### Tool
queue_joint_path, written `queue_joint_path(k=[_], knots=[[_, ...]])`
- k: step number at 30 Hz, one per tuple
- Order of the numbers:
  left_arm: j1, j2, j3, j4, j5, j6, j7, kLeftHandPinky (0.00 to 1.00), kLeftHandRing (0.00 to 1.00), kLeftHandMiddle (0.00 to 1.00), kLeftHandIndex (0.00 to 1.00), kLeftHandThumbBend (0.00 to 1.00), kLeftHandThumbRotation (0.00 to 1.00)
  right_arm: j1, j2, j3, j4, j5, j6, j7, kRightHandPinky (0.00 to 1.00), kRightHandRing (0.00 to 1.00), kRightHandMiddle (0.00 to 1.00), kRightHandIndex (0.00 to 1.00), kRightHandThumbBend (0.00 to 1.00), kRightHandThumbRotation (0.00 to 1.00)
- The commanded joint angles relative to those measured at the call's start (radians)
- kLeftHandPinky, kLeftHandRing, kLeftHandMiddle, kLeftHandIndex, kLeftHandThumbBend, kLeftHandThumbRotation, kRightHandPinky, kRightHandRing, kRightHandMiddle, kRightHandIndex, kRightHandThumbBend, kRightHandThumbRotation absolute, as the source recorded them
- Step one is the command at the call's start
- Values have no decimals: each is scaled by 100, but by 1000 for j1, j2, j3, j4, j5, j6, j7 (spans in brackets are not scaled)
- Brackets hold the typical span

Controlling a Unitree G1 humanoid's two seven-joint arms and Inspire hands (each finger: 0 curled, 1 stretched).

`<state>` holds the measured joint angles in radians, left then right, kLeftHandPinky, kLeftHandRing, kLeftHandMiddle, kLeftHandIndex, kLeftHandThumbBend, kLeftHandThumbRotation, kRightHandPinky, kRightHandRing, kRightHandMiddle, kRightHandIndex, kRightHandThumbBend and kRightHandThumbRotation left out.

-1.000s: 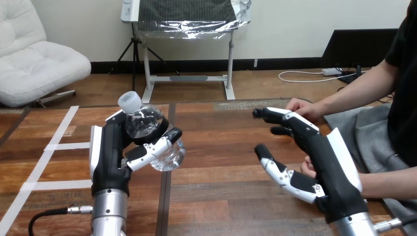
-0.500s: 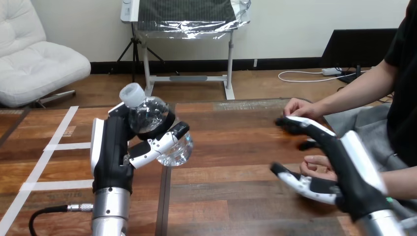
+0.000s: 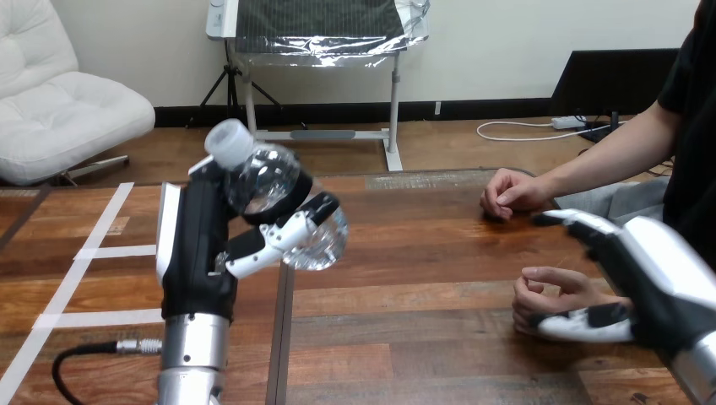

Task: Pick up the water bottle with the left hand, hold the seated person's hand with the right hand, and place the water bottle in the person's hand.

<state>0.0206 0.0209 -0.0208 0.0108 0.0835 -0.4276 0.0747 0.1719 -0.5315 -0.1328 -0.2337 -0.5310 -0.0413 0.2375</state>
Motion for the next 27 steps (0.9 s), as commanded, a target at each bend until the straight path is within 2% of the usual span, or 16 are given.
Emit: queue_joint_path(k=[1, 10, 17, 21, 27], knots=[[-40, -9, 0, -76, -14, -18, -4, 42, 41, 43, 50, 61, 0, -110, -77, -30, -80, -28, 51, 45, 77, 87, 90, 86, 78, 0], [-26, -14, -2, -96, -11, -10, -7, 42, 41, 43, 50, 61, 0, -133, -165, -20, -47, -100, 85, 79, 75, 85, 89, 85, 84, 0], [-21, -19, 0, -100, -6, -8, -6, 42, 41, 43, 50, 61, 0, -154, -205, -11, -27, -123, 141, 142, 77, 88, 90, 86, 84, 0], [-21, -19, 2, -93, -7, -17, -9, 42, 41, 43, 50, 61, 0, -174, -239, 4, 9, -145, 151, 171, 79, 89, 91, 87, 83, 1], [-20, -24, 2, -90, -14, -15, -13, 42, 41, 43, 51, 61, 0, -203, -265, 29, 47, -172, 174, 205, 81, 91, 92, 87, 82, 3]])
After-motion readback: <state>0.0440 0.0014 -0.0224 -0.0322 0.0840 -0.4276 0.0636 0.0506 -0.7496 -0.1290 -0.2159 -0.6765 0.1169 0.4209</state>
